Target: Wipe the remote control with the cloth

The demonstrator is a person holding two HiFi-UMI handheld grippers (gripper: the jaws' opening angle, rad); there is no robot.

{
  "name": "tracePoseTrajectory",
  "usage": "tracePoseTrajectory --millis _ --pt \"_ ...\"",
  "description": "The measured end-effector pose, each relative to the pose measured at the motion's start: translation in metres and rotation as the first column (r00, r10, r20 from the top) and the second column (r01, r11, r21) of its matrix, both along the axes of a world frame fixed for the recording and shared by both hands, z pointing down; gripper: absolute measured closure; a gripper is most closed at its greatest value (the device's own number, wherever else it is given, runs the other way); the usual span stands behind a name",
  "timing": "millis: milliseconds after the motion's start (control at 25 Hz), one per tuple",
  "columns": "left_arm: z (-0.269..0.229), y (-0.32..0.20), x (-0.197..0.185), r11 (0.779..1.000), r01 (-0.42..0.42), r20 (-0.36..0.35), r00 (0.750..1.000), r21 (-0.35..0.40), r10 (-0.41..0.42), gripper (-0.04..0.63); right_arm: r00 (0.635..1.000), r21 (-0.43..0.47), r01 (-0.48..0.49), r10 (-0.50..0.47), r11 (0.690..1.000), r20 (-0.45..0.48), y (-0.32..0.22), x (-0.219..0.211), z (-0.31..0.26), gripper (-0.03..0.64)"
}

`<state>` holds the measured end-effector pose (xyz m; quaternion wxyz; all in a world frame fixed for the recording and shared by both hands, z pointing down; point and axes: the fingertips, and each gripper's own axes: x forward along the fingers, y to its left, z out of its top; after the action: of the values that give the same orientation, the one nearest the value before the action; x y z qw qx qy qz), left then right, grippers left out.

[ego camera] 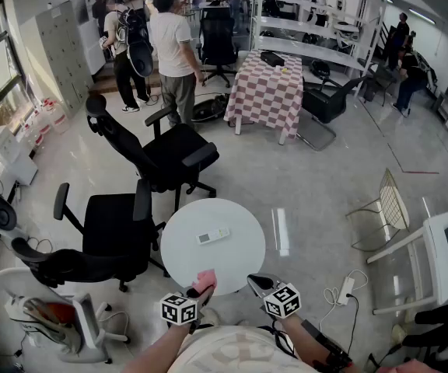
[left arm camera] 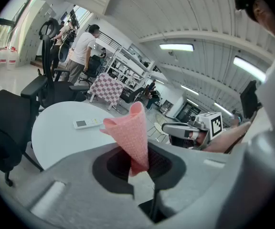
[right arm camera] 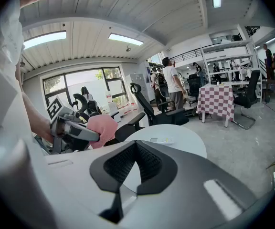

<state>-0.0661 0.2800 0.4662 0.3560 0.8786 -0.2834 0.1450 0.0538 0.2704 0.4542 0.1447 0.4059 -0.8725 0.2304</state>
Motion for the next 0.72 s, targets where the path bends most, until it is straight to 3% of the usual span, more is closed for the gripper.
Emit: tracePoseTrajectory --millis 200,720 --pt "-0.010 -0.028 0.000 0.999 0.008 -0.005 1.000 0.039 -0.008 0.551 1.000 0.036 0.000 0.000 0.999 -0.004 -0.025 0.001 -0.010 0.611" --pt "-0.004 -0.041 -0.014 0.999 0.015 -0.021 1.000 0.029 -0.014 0.551 0.999 0.029 -0.053 0.053 0.998 0.009 -0.036 -0.005 -0.007 0.611"
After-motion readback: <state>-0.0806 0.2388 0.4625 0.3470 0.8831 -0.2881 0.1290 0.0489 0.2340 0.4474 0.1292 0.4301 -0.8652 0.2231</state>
